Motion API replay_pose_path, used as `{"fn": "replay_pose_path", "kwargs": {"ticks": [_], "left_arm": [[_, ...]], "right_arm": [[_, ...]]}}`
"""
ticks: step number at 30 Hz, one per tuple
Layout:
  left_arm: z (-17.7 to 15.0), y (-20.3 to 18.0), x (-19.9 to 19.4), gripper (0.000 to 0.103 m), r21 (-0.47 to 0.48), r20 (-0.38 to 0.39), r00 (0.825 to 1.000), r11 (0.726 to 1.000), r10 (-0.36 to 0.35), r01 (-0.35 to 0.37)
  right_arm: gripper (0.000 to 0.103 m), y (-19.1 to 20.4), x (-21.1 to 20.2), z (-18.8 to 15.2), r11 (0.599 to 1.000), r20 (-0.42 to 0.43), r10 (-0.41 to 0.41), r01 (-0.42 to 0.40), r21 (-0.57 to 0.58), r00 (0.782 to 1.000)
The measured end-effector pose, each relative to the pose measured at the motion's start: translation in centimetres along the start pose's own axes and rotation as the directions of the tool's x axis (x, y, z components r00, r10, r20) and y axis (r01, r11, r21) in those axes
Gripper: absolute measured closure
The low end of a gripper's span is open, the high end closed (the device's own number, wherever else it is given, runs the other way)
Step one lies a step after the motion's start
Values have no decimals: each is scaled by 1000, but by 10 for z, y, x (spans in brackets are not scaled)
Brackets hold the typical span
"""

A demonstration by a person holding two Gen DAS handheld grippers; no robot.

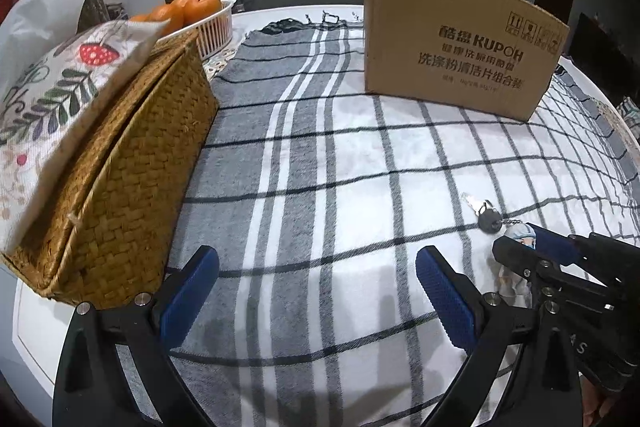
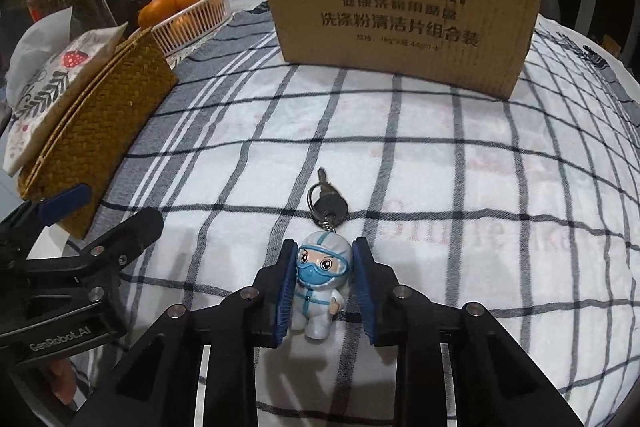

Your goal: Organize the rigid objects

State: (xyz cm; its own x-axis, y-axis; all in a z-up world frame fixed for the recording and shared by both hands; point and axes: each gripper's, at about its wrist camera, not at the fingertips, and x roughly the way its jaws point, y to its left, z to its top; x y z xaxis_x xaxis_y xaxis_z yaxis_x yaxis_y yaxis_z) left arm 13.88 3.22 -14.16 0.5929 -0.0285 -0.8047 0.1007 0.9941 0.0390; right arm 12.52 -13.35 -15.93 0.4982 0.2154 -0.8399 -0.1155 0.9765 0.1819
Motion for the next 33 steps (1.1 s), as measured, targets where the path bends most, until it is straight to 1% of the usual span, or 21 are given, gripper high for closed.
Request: {"fn": "replay_pose_path", "kwargs": {"ticks": [7, 10, 18, 28, 33], "left_arm": [[15, -7, -9, 2, 8, 31, 1000, 1000, -1, 1], [22, -9, -13, 0, 11, 41, 999, 1000, -4, 4], [47, -14, -30, 0, 21, 99, 995, 1000, -11, 9], [86, -21, -50, 0, 15, 171, 985, 999, -32, 30], [102, -24, -54, 0, 12, 193, 980, 999, -50, 48]], "right_arm": [[74, -4, -21, 10, 1000, 52, 5, -5, 7, 999], [74, -5, -28, 15, 1000, 72, 6, -6, 9, 997], [74, -9, -48, 34, 1000, 126, -8, 6, 14, 992], [74, -14, -77, 66, 1000, 215, -15, 11, 22, 977], [74, -18, -88, 83, 1000, 248, -21, 17, 17, 969]]}}
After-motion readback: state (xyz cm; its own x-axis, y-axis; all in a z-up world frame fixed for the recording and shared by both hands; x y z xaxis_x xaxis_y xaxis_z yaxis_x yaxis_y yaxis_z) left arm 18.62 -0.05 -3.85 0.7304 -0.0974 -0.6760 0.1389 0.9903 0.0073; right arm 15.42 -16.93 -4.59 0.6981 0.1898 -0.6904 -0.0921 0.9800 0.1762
